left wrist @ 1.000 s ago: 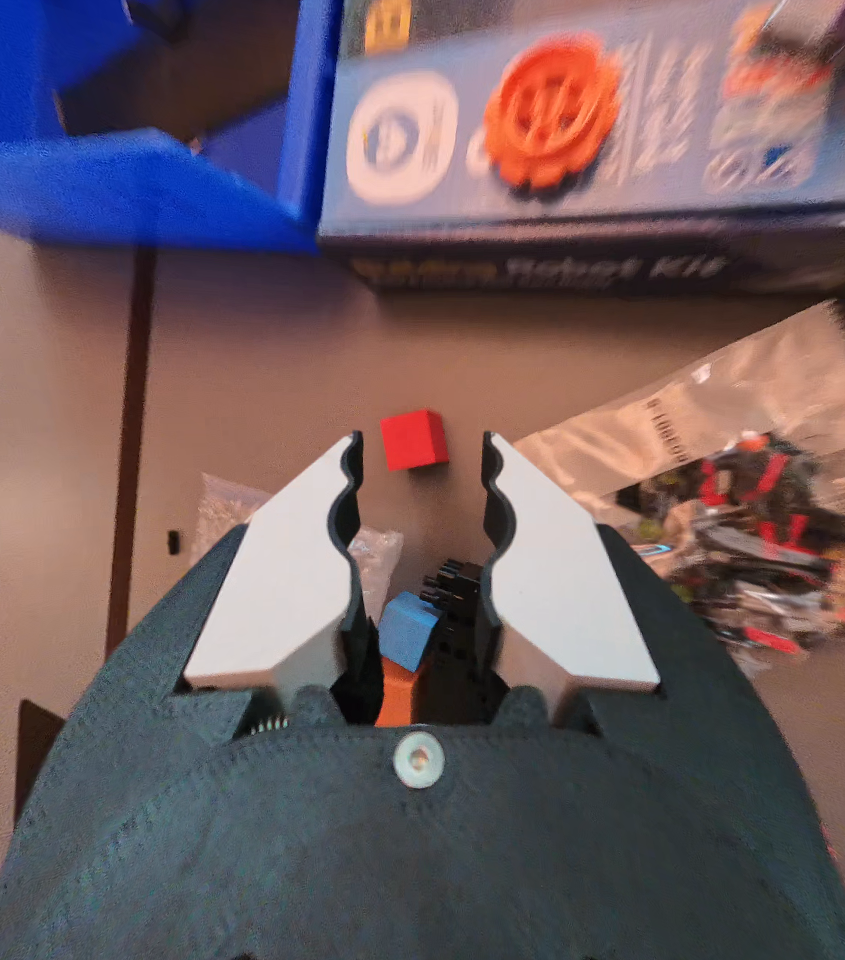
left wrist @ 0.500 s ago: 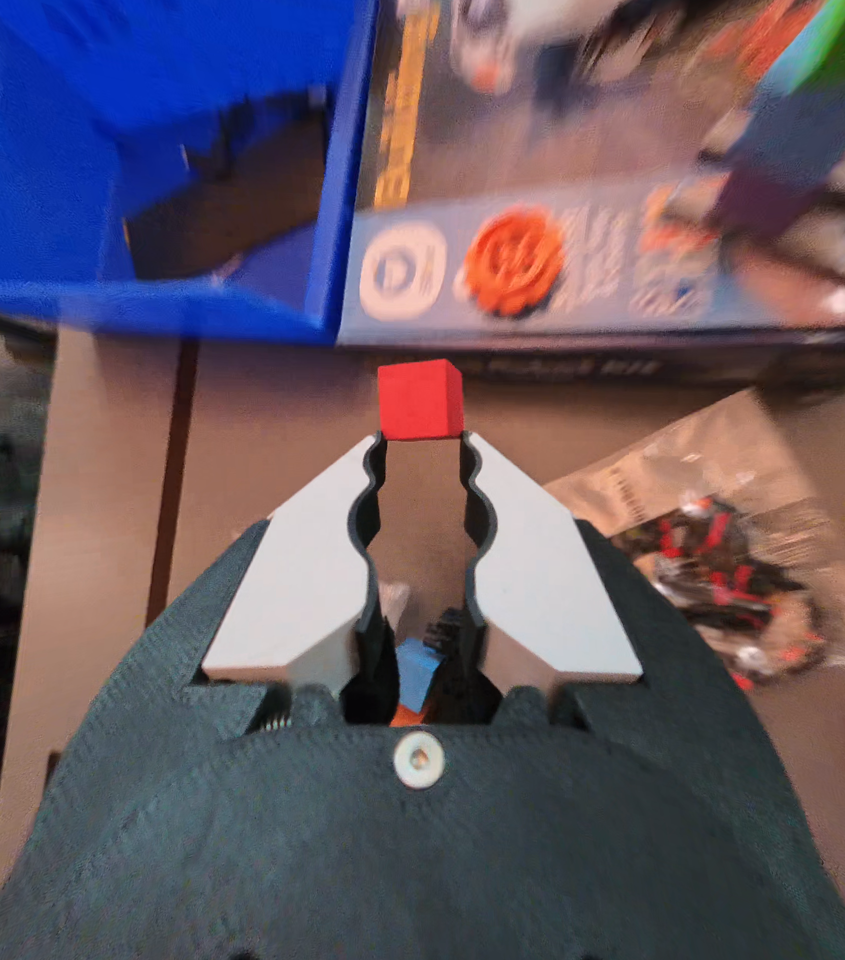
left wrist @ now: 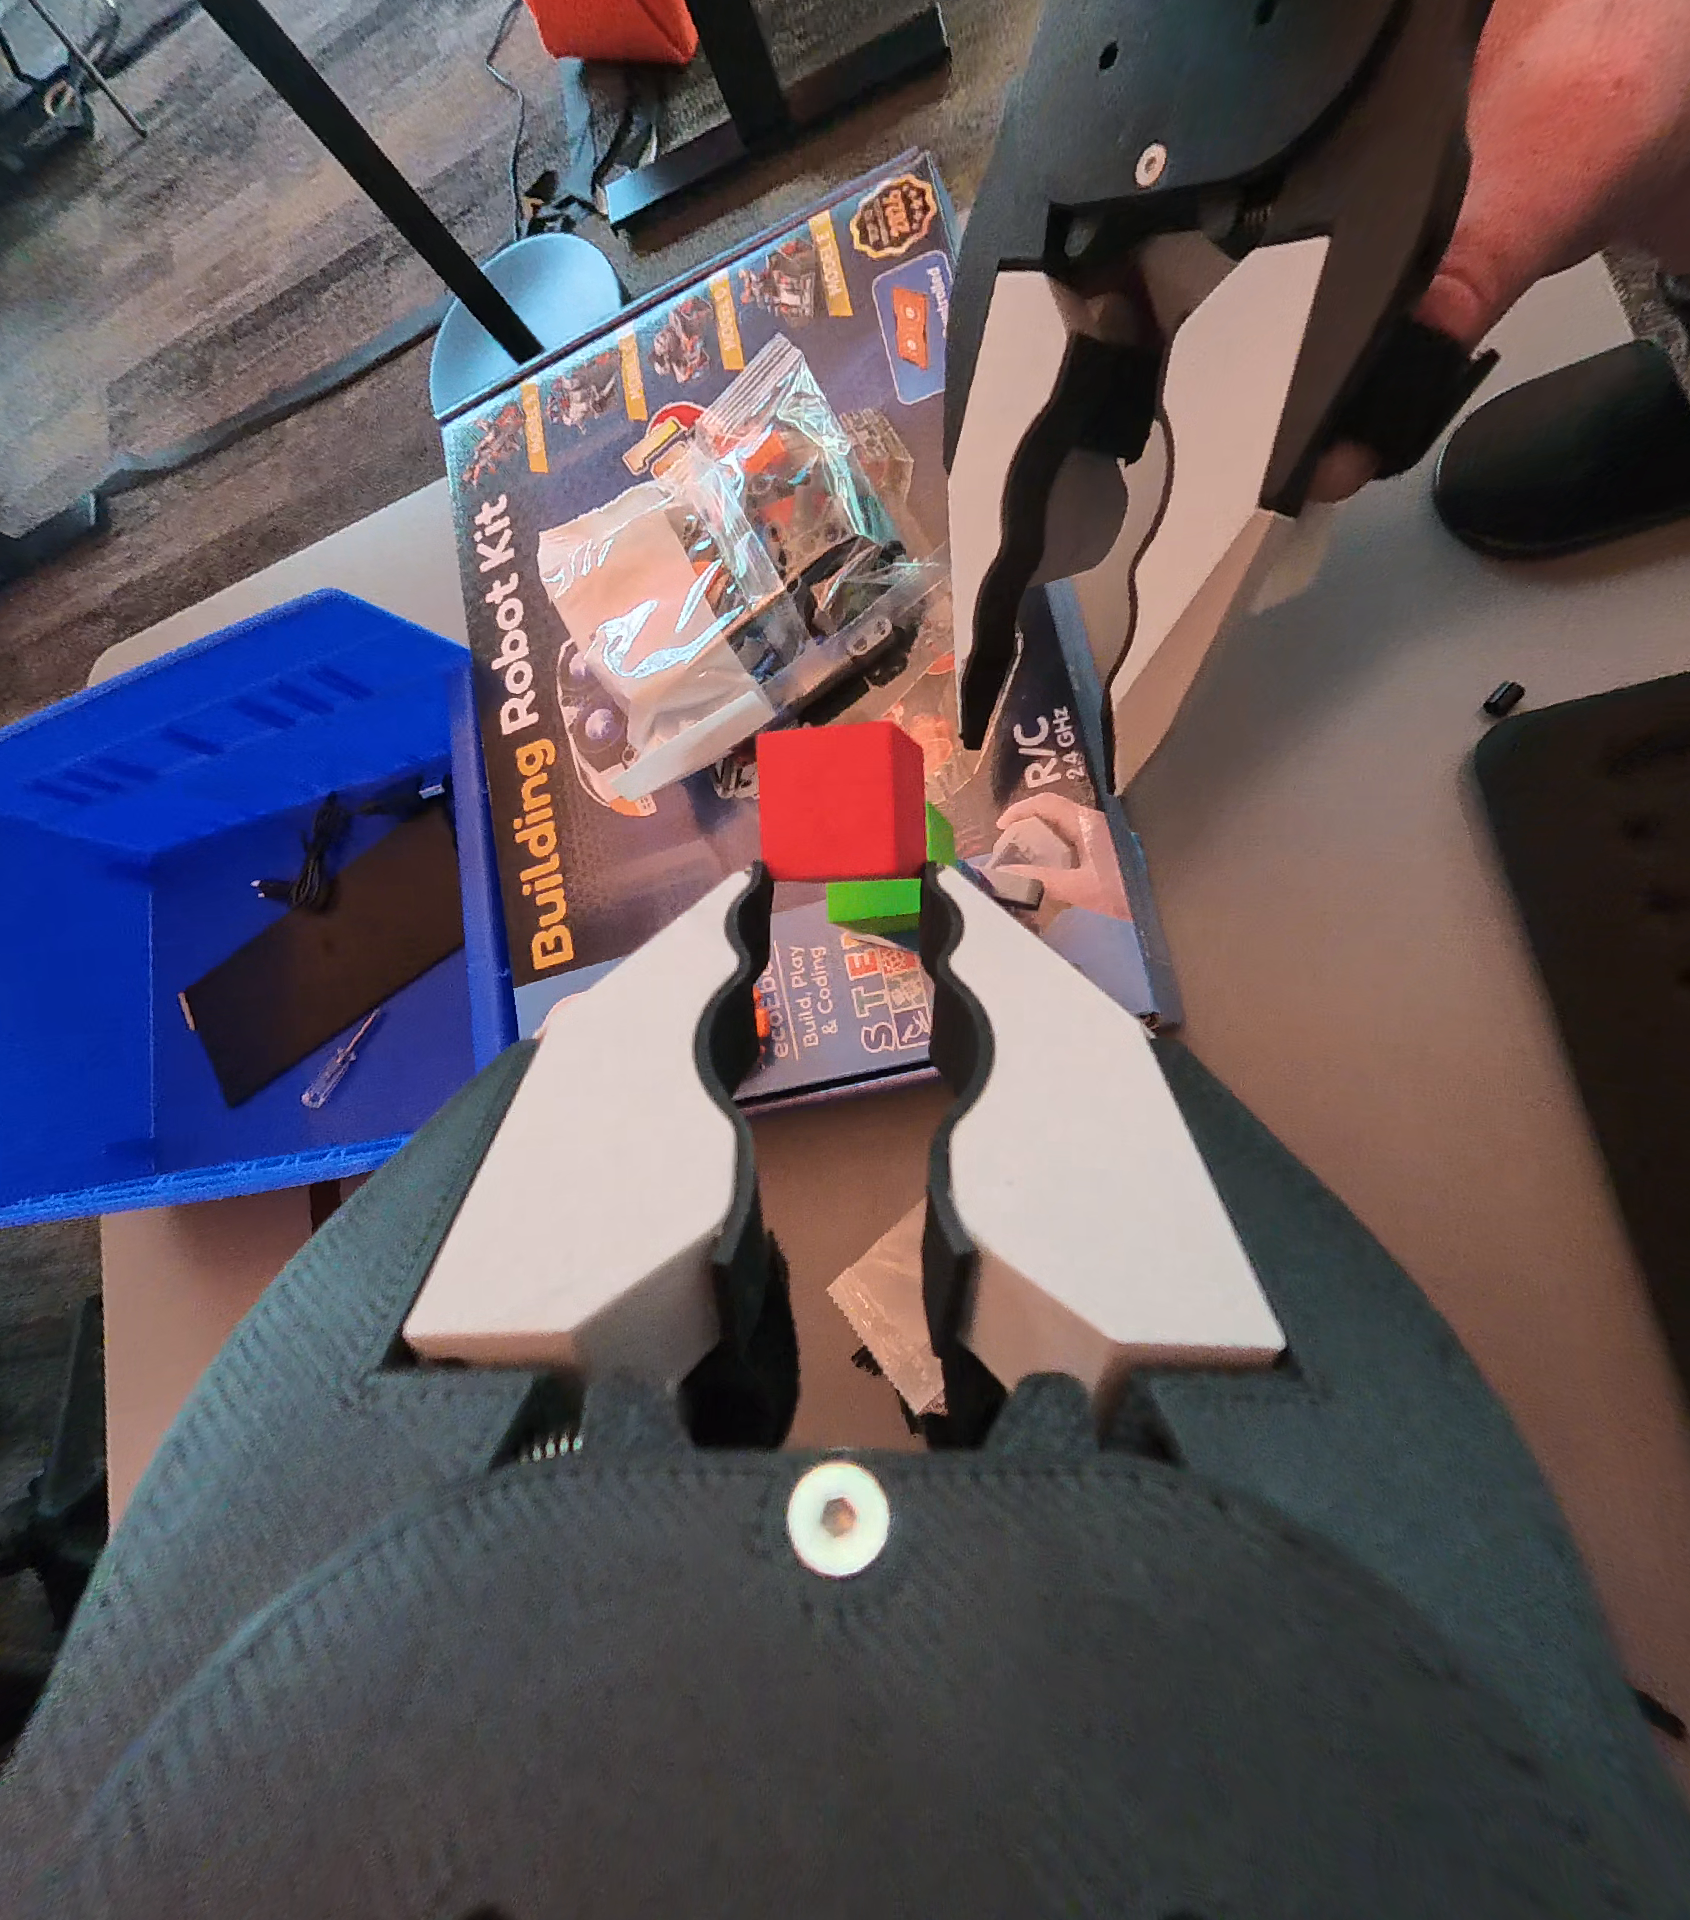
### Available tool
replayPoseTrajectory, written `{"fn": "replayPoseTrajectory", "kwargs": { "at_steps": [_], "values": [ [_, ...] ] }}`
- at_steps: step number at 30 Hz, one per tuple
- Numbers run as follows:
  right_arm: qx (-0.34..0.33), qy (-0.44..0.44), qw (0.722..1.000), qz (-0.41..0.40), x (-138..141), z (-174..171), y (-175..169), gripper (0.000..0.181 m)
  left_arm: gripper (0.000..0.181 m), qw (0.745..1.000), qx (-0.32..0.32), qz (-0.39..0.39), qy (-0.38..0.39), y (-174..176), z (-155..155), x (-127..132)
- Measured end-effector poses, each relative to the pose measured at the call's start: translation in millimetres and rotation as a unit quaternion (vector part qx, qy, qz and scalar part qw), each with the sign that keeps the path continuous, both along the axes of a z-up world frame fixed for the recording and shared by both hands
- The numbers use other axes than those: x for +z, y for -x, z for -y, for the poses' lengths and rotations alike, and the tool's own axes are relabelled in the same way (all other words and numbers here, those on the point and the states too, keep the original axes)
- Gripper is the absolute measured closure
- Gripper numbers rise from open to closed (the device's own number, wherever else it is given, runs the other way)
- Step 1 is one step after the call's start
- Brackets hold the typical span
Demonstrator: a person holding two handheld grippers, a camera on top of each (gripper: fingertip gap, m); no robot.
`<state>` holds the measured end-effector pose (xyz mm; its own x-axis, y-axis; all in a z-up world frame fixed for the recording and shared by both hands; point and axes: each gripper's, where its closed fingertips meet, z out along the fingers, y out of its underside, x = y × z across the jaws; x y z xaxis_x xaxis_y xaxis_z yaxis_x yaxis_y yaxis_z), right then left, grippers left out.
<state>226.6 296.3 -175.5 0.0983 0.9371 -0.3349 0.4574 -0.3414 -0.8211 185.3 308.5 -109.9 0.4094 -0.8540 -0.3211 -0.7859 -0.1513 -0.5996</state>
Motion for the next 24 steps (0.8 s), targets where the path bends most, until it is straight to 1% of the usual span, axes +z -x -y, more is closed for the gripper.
{"fn": "replayPoseTrajectory", "kwargs": {
  "at_steps": [3, 8, 13, 15, 18, 19, 21, 22, 24],
  "values": [
    [0.001, 0.0, 1.0, -0.002, 0.5, 0.3, -0.5, 0.14, 0.154, 1.0, 0.001, -0.019, 0.01, 2.2, 0.5, -9.5],
    [0.003, 0.0, 1.0, -0.004, 1.5, 1.0, -0.6, 0.14, 0.154, 1.0, 0.004, -0.025, 0.018, 3.9, -0.7, -17.5],
    [0.003, 0.0, 1.0, -0.005, 2.1, 1.4, -1.0, 0.14, 0.152, 1.0, 0.008, -0.019, 0.013, 3.7, -2.9, -17.1],
    [0.003, 0.0, 1.0, -0.005, 2.5, 1.5, -1.0, 0.14, 0.146, 1.0, 0.012, -0.018, 0.008, 5.3, -2.6, -15.6],
    [0.003, -0.001, 1.0, -0.006, 3.3, 1.9, -1.2, 0.14, 0.141, 1.0, 0.023, 0.001, -0.002, 15.0, 2.6, -5.8],
    [0.003, -0.001, 1.0, -0.006, 3.4, 1.8, -1.5, 0.14, 0.14, 0.999, 0.034, 0.004, -0.008, 24.6, 4.4, -3.1],
    [0.002, -0.002, 1.0, -0.009, 4.6, 1.7, -2.4, 0.14, 0.14, 0.997, 0.072, 0.001, -0.016, 55.6, 9.2, -4.7],
    [0.002, -0.002, 1.0, -0.011, 5.3, 1.9, -2.9, 0.14, 0.14, 0.995, 0.096, -0.01, -0.015, 77.5, 12.3, -11.6],
    [0.003, -0.003, 1.0, -0.013, 6.2, 2.1, -3.2, 0.14, 0.142, 0.986, 0.16, -0.048, 0.0, 130.8, 17.6, -35.5]
  ]
}}
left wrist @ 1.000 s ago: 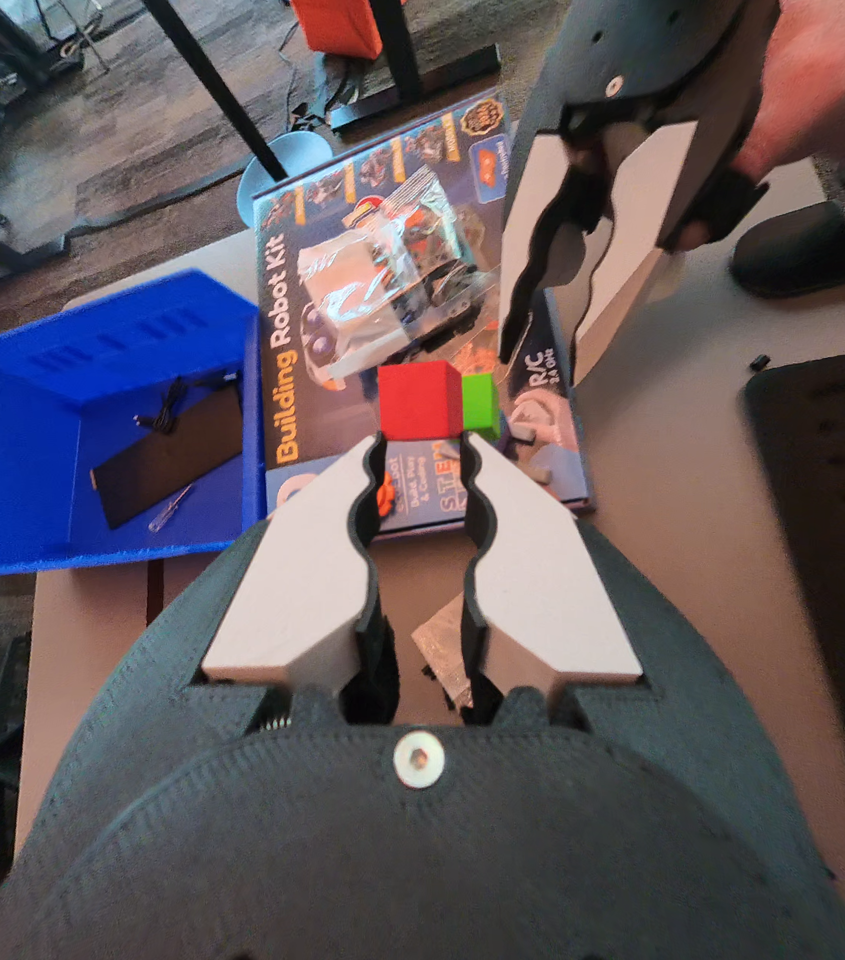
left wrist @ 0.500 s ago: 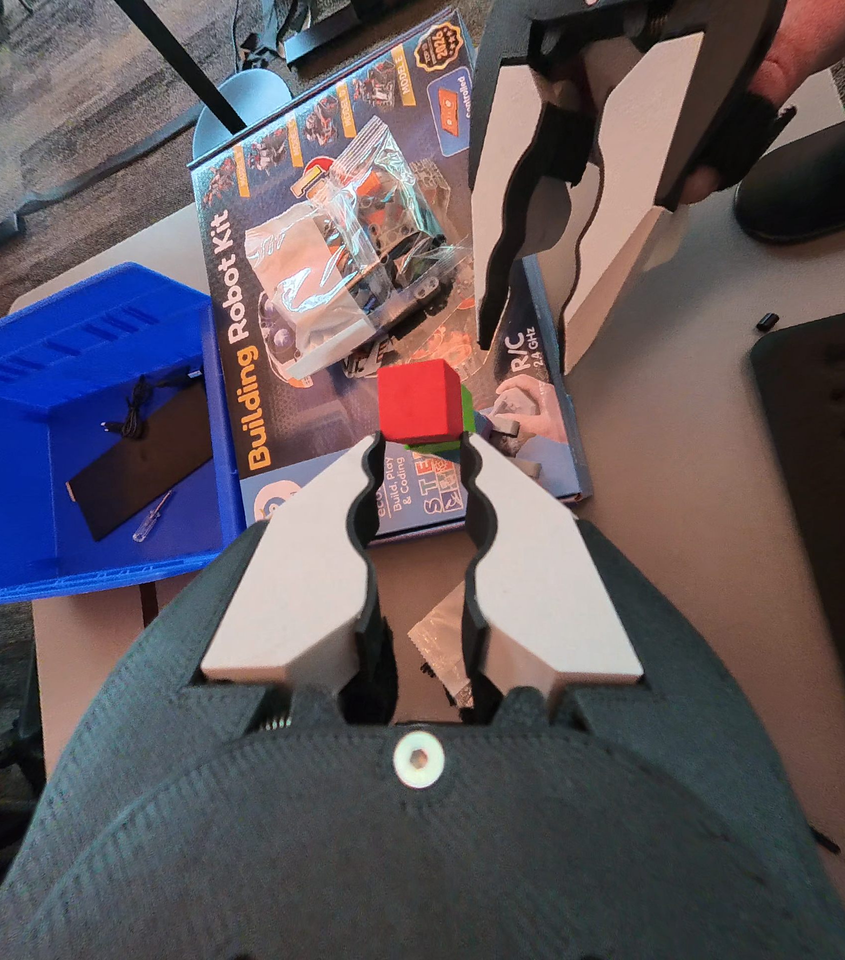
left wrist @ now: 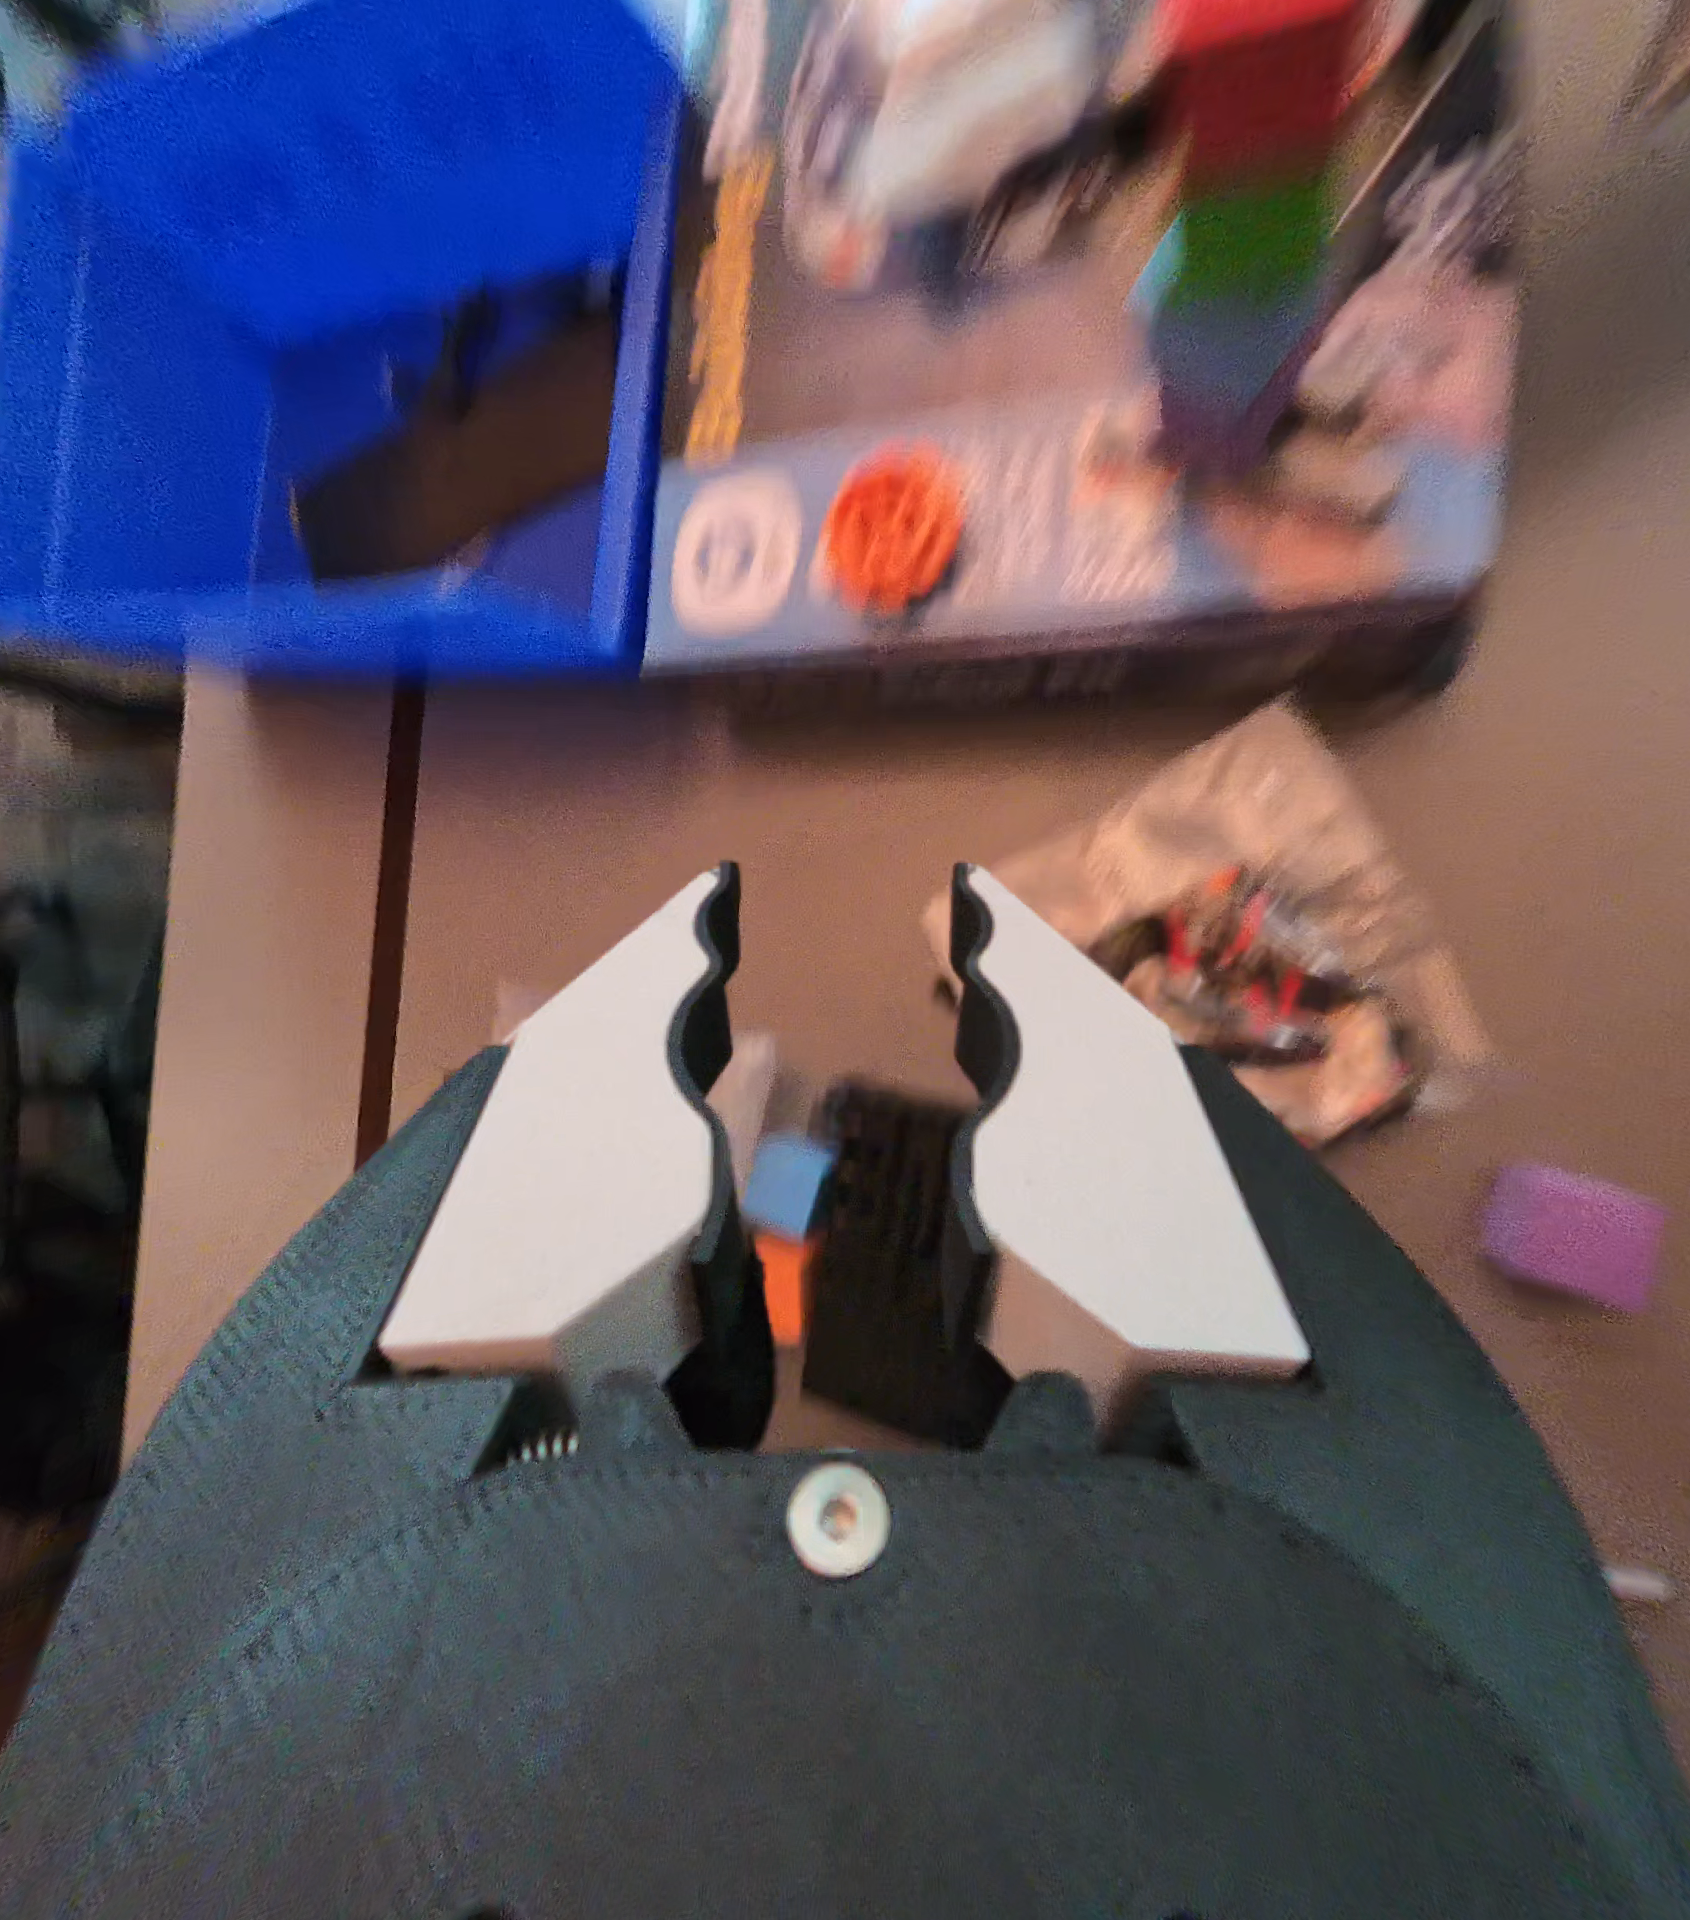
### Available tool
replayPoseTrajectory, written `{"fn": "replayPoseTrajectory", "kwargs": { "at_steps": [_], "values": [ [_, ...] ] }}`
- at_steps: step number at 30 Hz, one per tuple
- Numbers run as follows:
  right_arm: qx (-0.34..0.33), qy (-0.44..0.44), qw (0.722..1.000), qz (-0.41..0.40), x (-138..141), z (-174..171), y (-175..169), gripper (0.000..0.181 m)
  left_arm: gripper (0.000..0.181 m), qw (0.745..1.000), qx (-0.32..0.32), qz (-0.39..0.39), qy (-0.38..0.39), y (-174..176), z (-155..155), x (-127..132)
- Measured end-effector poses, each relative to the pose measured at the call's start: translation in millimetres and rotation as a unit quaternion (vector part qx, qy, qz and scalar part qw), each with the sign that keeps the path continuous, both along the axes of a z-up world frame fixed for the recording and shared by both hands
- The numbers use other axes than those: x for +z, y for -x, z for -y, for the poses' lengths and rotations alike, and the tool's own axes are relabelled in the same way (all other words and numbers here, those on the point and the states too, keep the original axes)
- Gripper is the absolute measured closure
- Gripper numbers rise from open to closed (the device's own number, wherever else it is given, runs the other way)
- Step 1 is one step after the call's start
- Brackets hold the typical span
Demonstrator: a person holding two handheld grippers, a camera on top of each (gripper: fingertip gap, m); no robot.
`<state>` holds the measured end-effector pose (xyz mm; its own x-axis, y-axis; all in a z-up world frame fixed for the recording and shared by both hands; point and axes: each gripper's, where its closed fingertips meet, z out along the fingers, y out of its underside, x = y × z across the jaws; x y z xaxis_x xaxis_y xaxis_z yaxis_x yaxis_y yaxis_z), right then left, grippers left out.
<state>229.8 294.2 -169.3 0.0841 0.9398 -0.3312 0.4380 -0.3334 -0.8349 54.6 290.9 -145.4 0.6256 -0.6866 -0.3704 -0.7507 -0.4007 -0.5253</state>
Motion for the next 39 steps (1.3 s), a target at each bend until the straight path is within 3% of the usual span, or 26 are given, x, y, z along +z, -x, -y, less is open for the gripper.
{"fn": "replayPoseTrajectory", "kwargs": {
  "at_steps": [4, 8, 16, 26, 29, 31, 37, 39],
  "values": [
    [0.007, 0.0, 1.0, 0.0, -1.6, 2.1, 4.0, 0.14, 0.146, 0.991, 0.109, -0.061, 0.044, 89.9, 16.5, -53.8],
    [0.011, 0.003, 1.0, 0.004, -4.5, 4.5, 7.9, 0.14, 0.149, 0.981, 0.169, -0.052, 0.078, 130.8, 26.1, -87.9],
    [0.008, 0.002, 1.0, 0.007, -3.4, 3.5, 6.7, 0.14, 0.144, 0.978, 0.177, 0.002, 0.114, 145.3, 28.2, -102.7],
    [0.008, 0.005, 1.0, 0.007, -5.2, 0.7, 5.0, 0.14, 0.153, 0.975, 0.172, 0.012, 0.141, 143.7, 32.7, -113.8],
    [0.006, 0.004, 1.0, 0.005, -3.4, 0.1, 3.5, 0.14, 0.154, 0.978, 0.162, 0.029, 0.126, 131.7, 36.3, -96.9],
    [0.004, 0.002, 1.0, 0.002, -1.8, -0.6, 2.6, 0.14, 0.154, 0.985, 0.134, 0.047, 0.102, 110.6, 38.4, -72.4],
    [0.002, -0.003, 1.0, 0.003, 0.6, -2.5, 5.3, 0.141, 0.153, 0.992, -0.005, 0.126, 0.002, -3.4, 27.1, 32.5],
    [0.0, -0.004, 1.0, 0.0, 2.0, -3.0, 5.9, 0.141, 0.154, 0.99, -0.056, 0.128, -0.011, -45.0, 23.0, 54.3]
  ]
}}
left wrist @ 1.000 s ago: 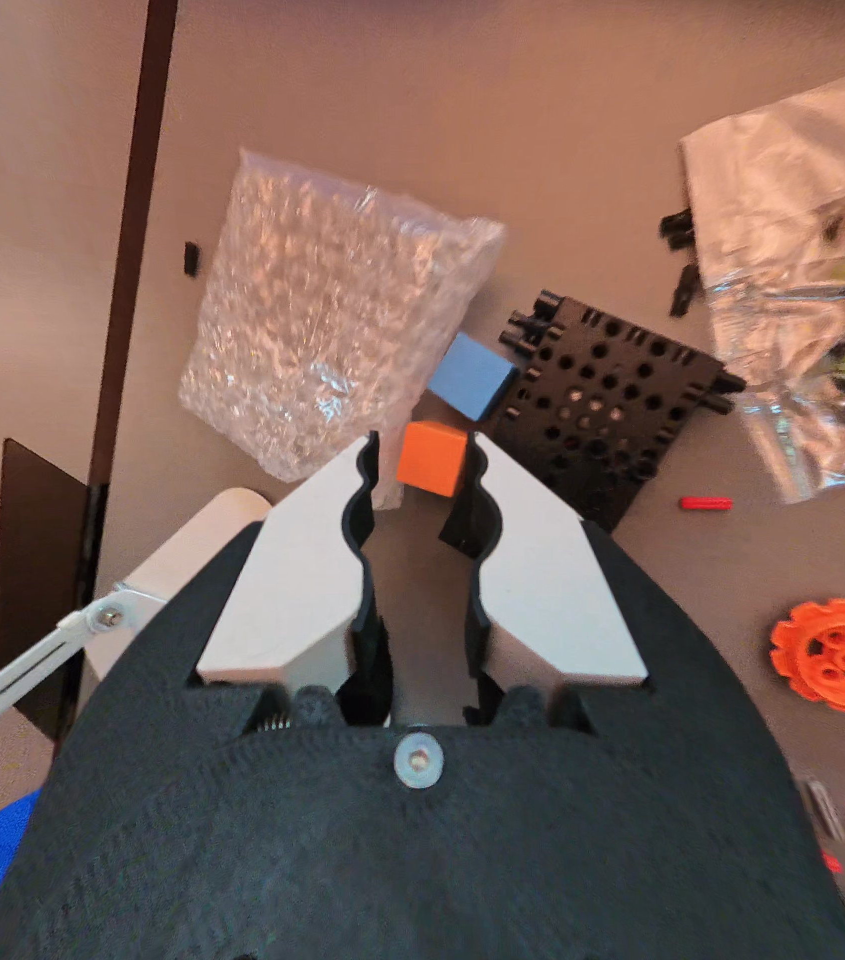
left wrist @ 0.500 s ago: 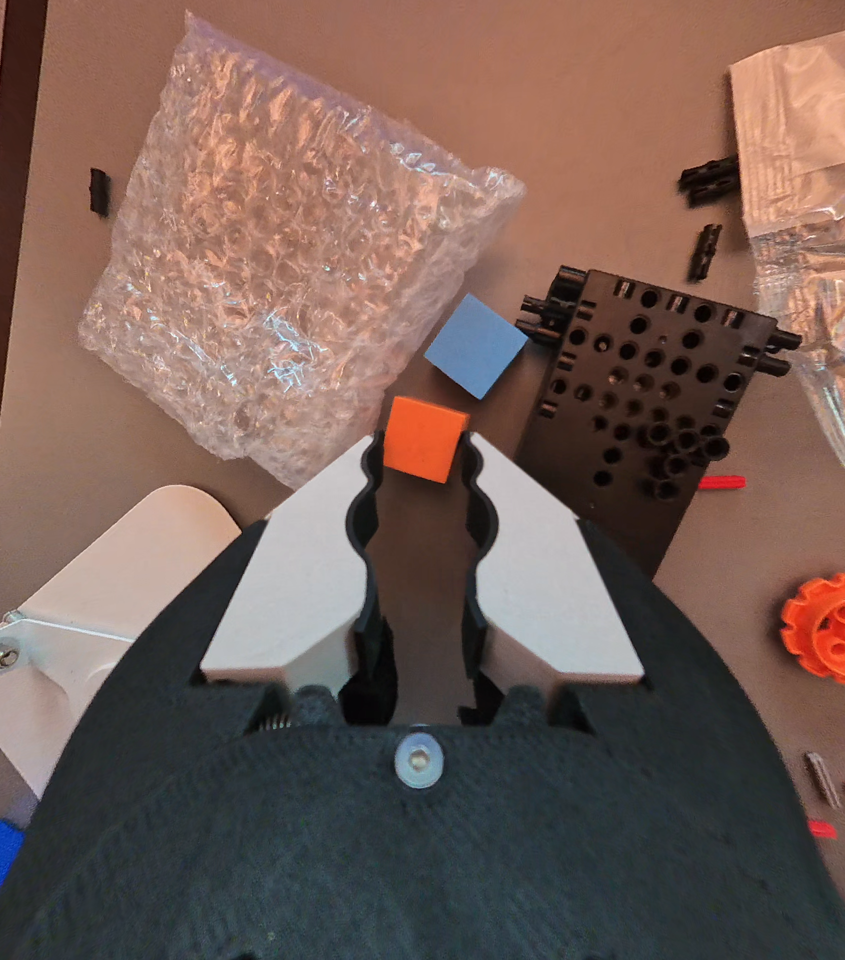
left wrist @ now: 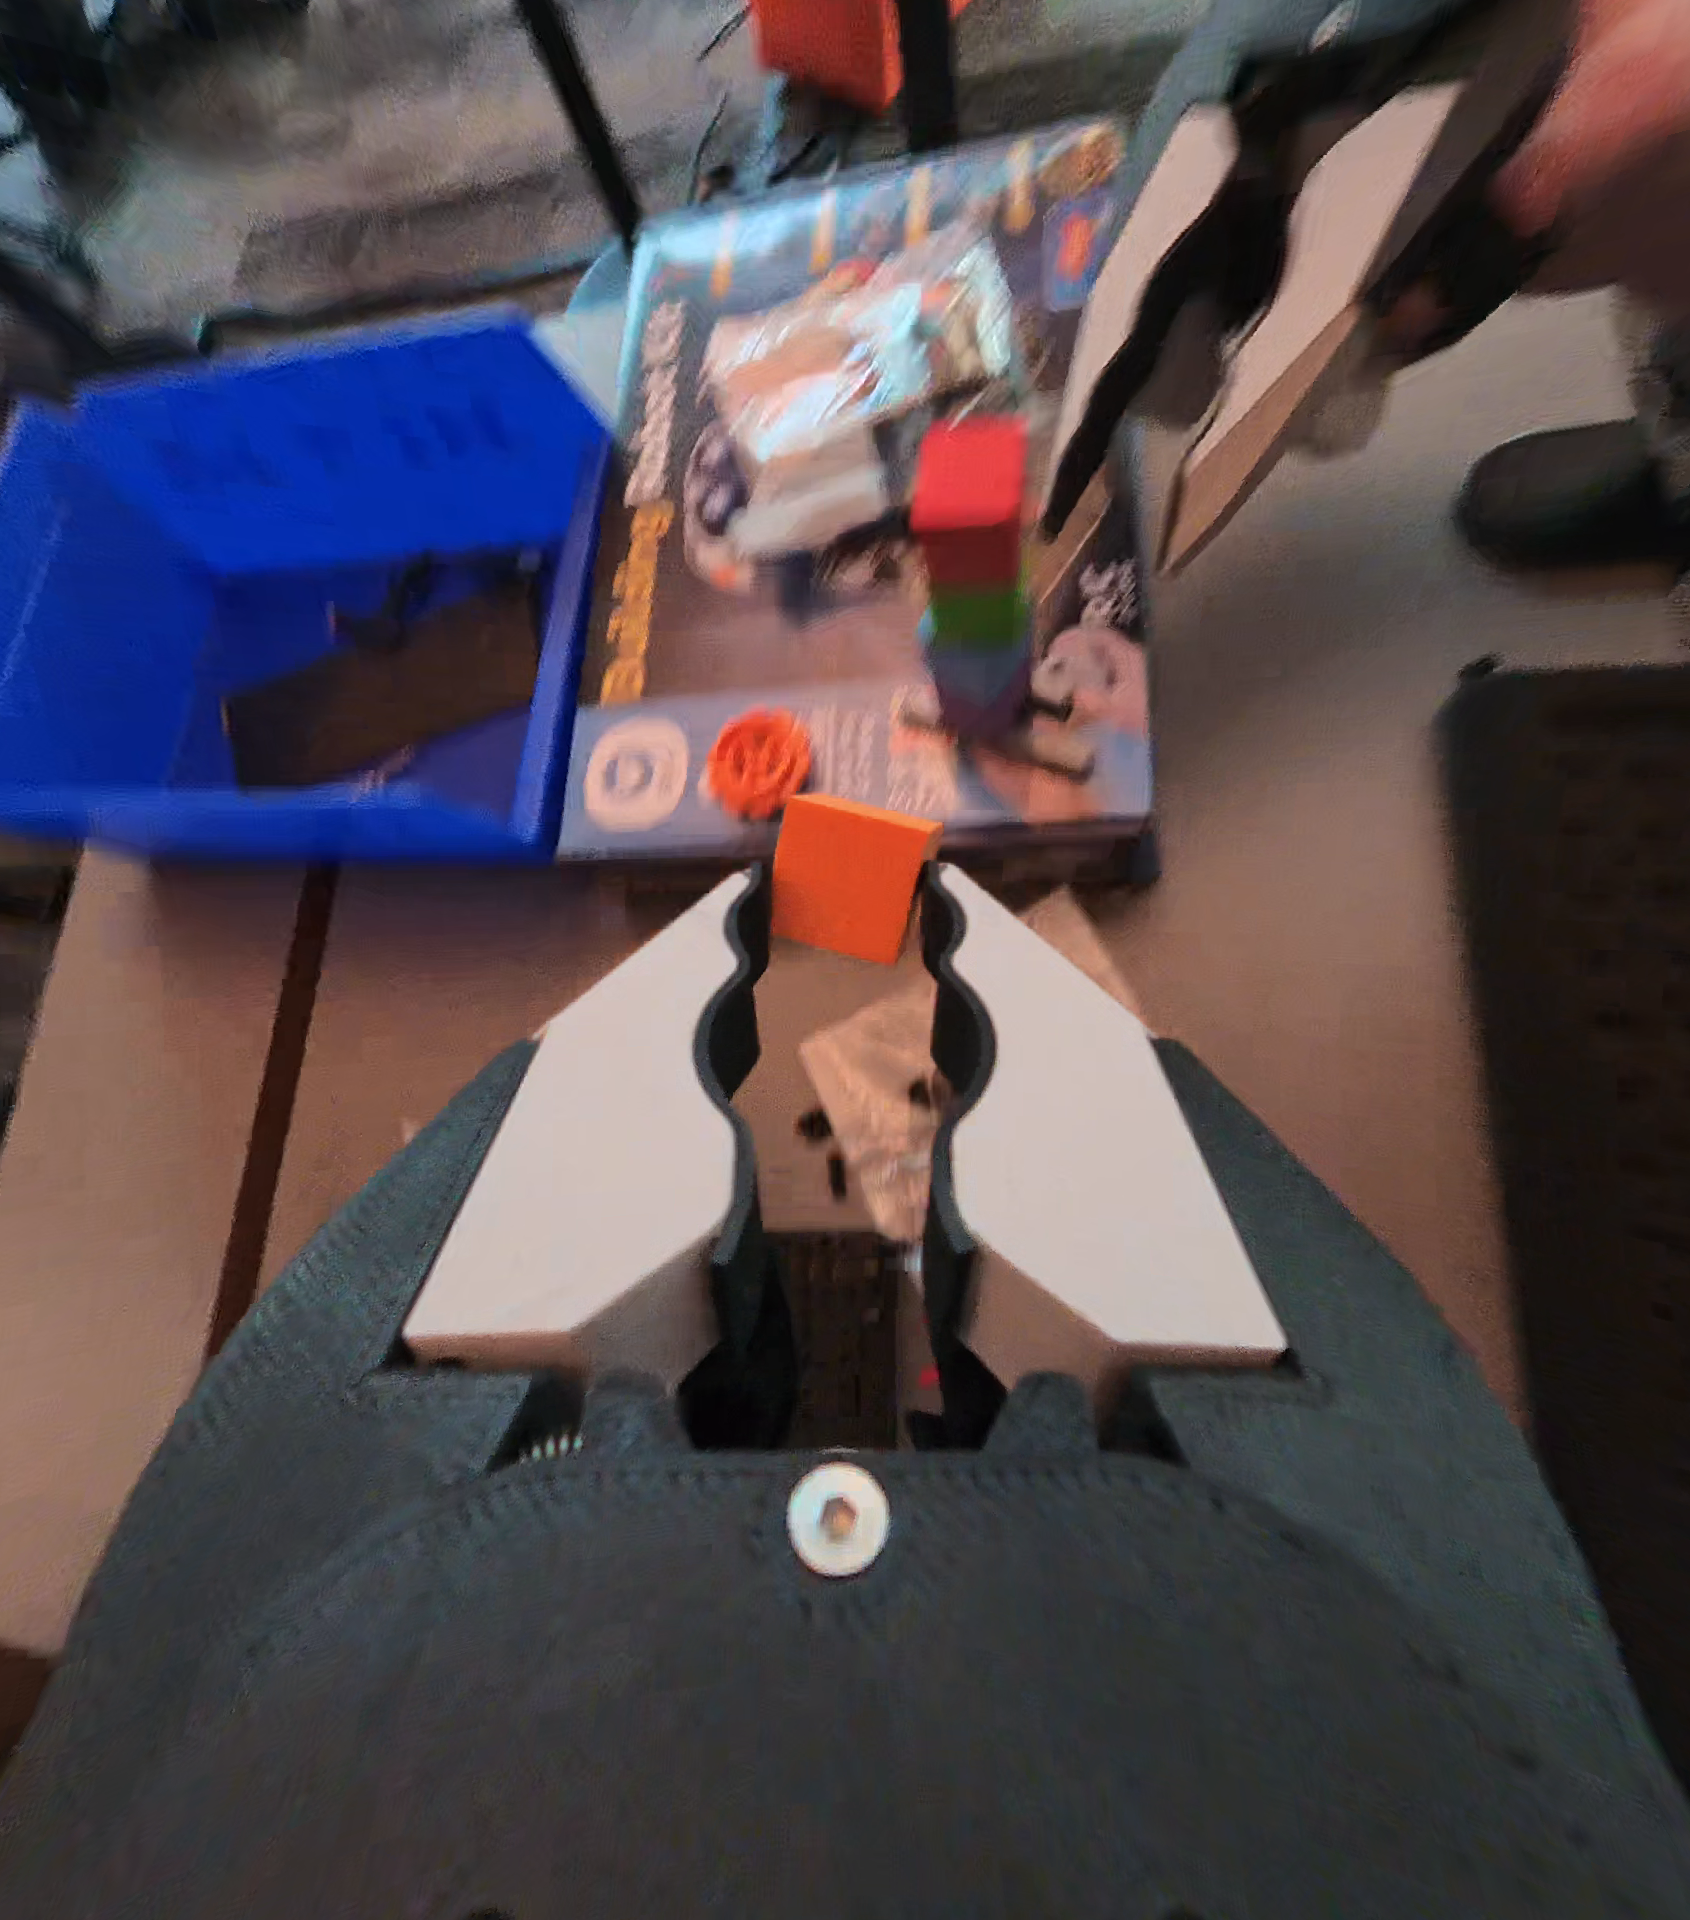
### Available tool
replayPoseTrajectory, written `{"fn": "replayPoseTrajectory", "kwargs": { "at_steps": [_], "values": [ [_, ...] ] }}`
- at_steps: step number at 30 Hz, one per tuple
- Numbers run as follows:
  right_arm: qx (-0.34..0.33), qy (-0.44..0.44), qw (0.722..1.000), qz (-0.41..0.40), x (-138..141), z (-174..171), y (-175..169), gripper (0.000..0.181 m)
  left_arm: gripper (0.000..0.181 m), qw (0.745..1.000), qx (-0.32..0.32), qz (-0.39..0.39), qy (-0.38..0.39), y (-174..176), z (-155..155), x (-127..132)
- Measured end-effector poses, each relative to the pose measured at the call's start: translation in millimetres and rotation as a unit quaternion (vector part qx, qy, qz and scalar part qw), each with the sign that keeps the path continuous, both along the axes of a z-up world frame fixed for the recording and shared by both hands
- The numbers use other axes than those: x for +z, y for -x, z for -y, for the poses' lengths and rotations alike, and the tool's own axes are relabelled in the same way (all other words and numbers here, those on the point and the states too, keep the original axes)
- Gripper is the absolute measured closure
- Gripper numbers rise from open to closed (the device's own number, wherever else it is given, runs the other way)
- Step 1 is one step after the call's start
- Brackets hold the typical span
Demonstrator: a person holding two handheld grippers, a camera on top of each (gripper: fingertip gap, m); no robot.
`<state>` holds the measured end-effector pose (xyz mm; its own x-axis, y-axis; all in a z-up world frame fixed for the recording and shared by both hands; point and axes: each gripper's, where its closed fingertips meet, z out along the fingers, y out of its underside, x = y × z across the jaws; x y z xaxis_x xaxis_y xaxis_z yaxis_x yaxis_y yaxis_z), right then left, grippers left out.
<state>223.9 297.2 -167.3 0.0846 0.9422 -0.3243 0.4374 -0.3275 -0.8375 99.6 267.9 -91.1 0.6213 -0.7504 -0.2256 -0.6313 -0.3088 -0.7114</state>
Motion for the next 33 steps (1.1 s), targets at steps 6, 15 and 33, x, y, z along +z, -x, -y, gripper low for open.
{"fn": "replayPoseTrajectory", "kwargs": {
  "at_steps": [6, 15, 33],
  "values": [
    [-0.002, -0.001, 1.0, -0.001, 0.1, 2.0, -0.8, 0.141, 0.153, 0.996, -0.065, -0.052, -0.011, -69.7, -28.3, 13.1],
    [-0.001, 0.0, 1.0, -0.006, 1.0, 2.1, -4.8, 0.141, 0.153, 0.993, -0.08, -0.079, 0.025, -86.5, -47.1, -1.8],
    [0.003, 0.0, 1.0, -0.012, 4.2, 3.9, -5.1, 0.142, 0.153, 0.993, -0.087, -0.071, 0.029, -93.0, -47.8, -1.8]
  ]
}}
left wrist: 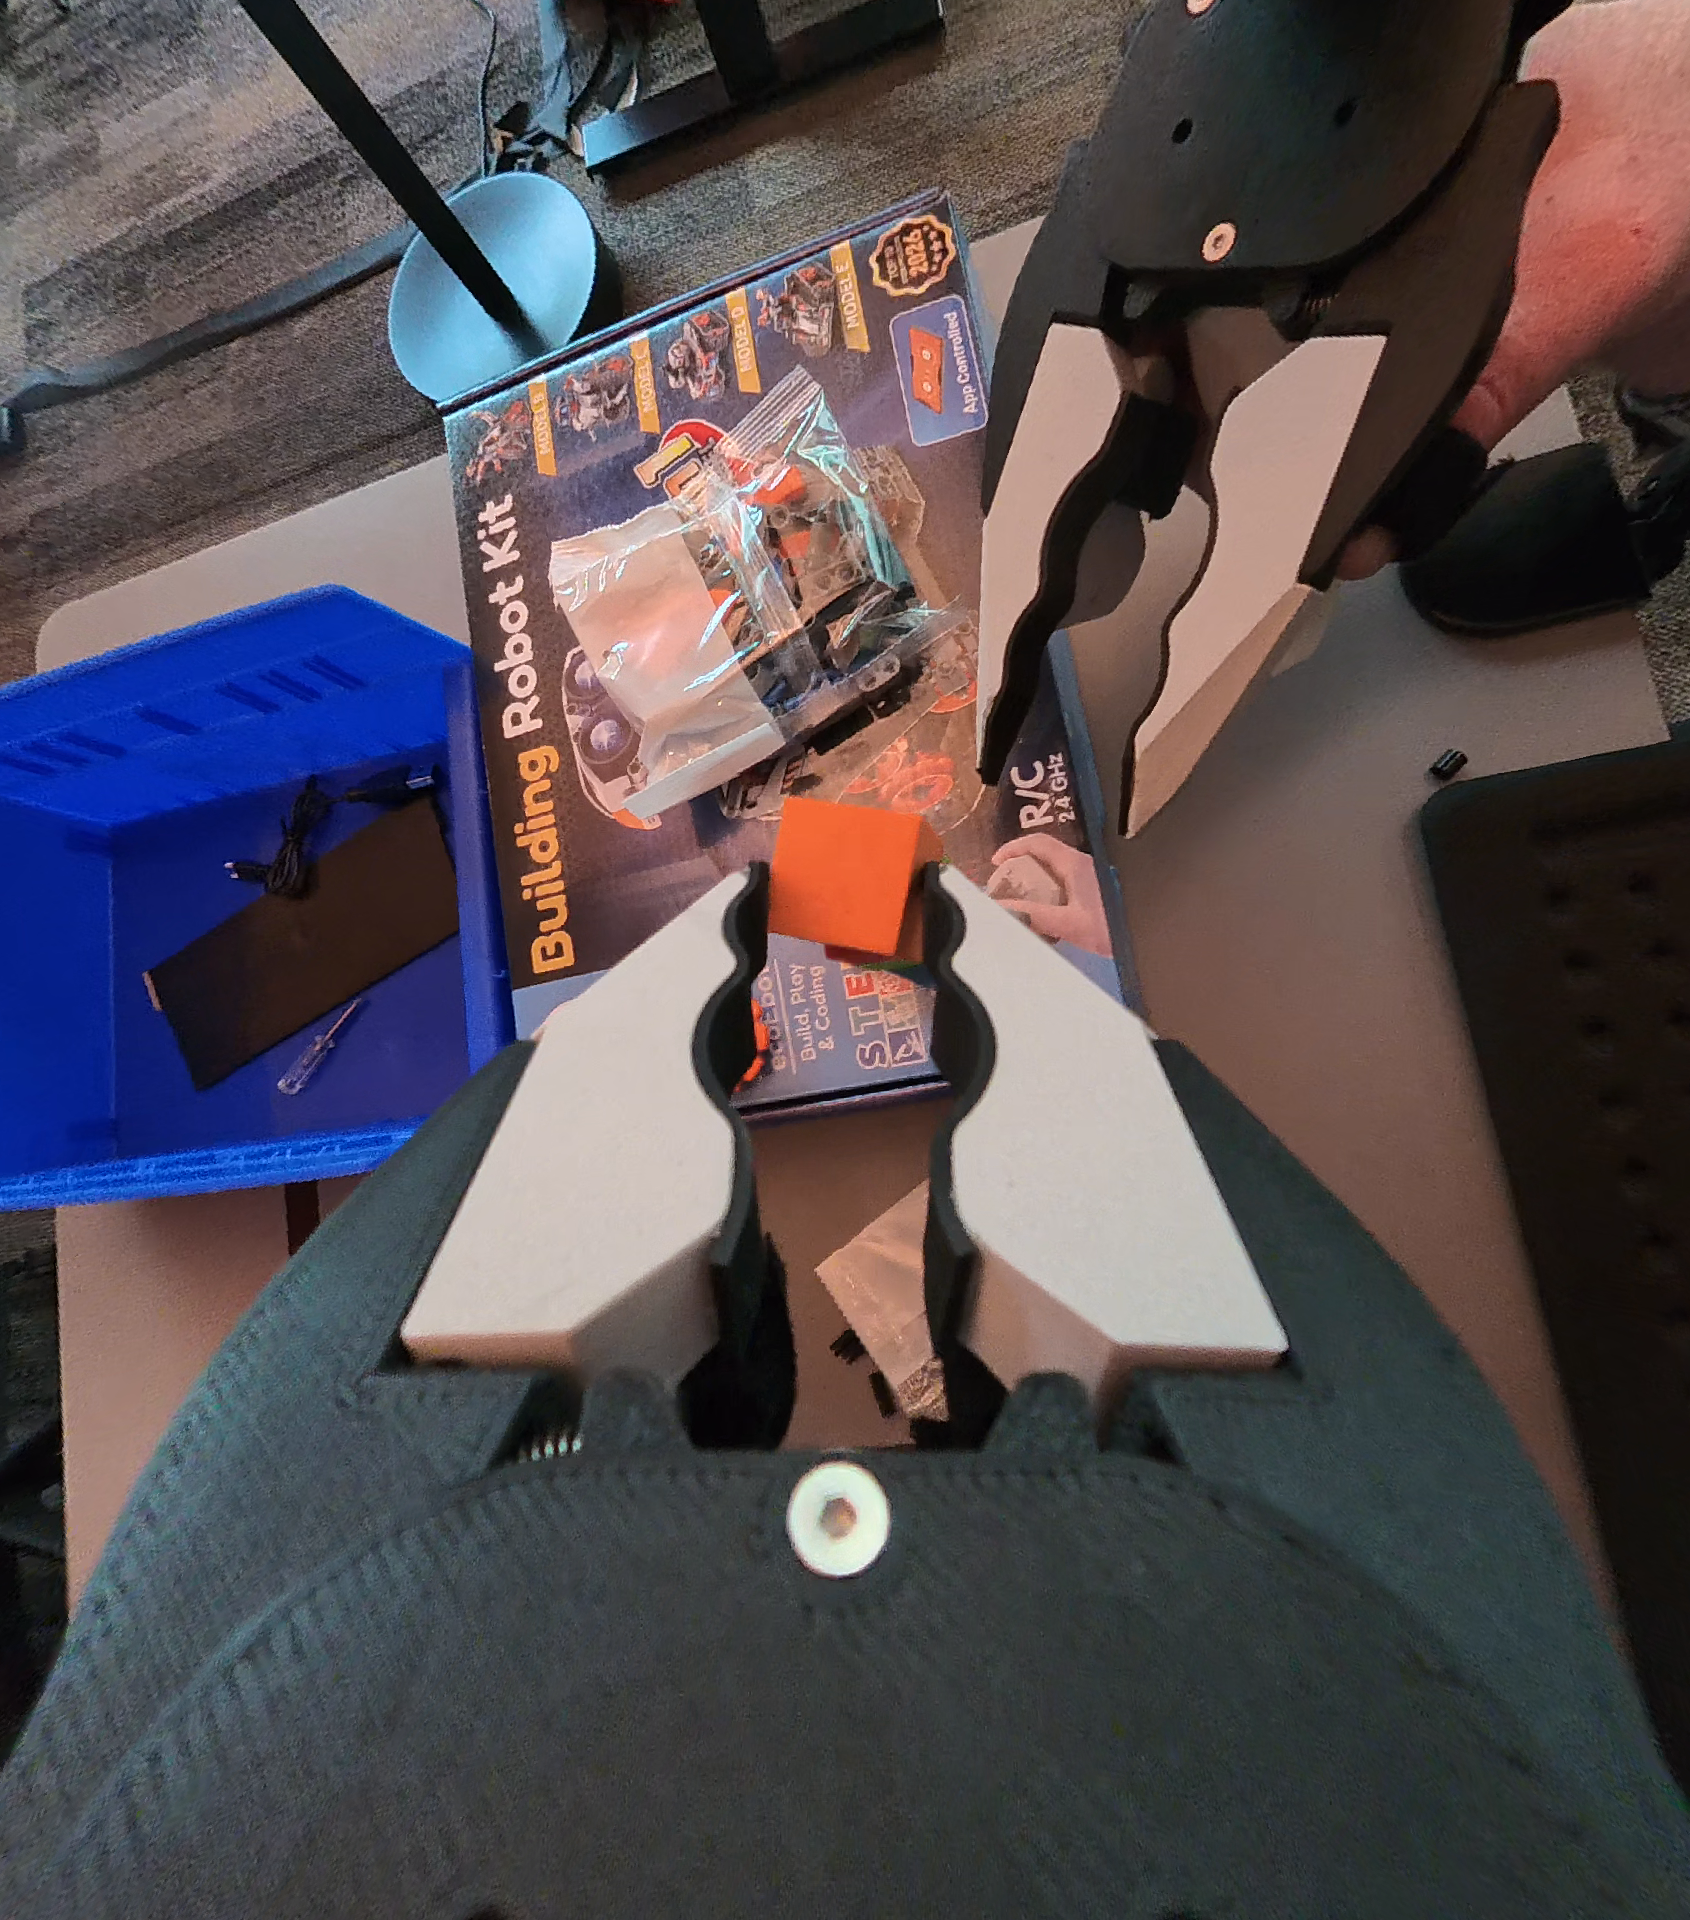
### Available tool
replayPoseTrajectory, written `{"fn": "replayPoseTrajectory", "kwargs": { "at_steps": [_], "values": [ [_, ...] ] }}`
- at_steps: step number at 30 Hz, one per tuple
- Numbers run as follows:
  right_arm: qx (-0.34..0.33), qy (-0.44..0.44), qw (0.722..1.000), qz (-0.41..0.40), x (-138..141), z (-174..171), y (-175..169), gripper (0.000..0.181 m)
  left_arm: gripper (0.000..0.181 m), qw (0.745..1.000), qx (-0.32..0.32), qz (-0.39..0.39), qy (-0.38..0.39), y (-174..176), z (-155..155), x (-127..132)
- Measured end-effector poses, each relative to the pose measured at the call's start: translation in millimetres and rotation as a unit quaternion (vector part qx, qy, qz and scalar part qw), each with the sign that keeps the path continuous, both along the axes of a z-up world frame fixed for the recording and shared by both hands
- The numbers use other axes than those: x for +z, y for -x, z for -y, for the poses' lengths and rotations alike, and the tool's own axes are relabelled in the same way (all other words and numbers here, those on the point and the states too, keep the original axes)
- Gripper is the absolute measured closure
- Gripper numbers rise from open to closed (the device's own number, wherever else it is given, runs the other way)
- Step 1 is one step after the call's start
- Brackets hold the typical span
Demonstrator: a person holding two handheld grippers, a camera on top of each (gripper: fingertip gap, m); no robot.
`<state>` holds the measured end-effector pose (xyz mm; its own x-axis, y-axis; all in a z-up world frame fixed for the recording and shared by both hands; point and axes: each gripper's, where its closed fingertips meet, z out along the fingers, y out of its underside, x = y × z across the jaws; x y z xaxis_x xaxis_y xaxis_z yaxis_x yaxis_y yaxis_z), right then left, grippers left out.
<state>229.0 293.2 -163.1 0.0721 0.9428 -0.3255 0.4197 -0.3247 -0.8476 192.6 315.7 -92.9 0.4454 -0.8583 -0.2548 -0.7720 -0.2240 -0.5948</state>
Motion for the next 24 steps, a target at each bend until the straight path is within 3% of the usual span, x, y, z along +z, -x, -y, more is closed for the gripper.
{"fn": "replayPoseTrajectory", "kwargs": {
  "at_steps": [4, 8, 11, 14, 18, 21, 24],
  "values": [
    [0.0, 0.0, 1.0, -0.001, 0.6, 0.6, -0.3, 0.143, 0.151, 1.0, 0.007, 0.002, -0.006, 1.0, -2.5, 0.3],
    [0.001, -0.001, 1.0, -0.003, 1.7, 1.3, -1.2, 0.143, 0.136, 0.998, 0.023, 0.036, -0.041, 11.4, 0.8, 14.2],
    [0.0, -0.002, 1.0, -0.008, 4.0, 1.5, -3.0, 0.143, 0.138, 0.996, 0.061, 0.047, -0.053, 49.8, 13.3, 13.3],
    [0.001, -0.002, 1.0, -0.011, 5.3, 2.2, -3.5, 0.143, 0.142, 0.986, 0.165, -0.003, -0.026, 127.3, 15.9, -25.0],
    [0.008, -0.002, 1.0, -0.011, 4.7, 5.9, 0.0, 0.143, 0.146, 0.955, 0.286, -0.071, 0.03, 218.1, 33.1, -88.3],
    [0.01, -0.001, 1.0, -0.009, 3.0, 7.9, 2.0, 0.143, 0.145, 0.934, 0.342, -0.068, 0.075, 251.4, 47.2, -124.3],
    [0.011, 0.0, 1.0, -0.007, 1.7, 9.9, 3.5, 0.143, 0.144, 0.921, 0.374, -0.045, 0.101, 264.2, 54.0, -144.1]
  ]
}}
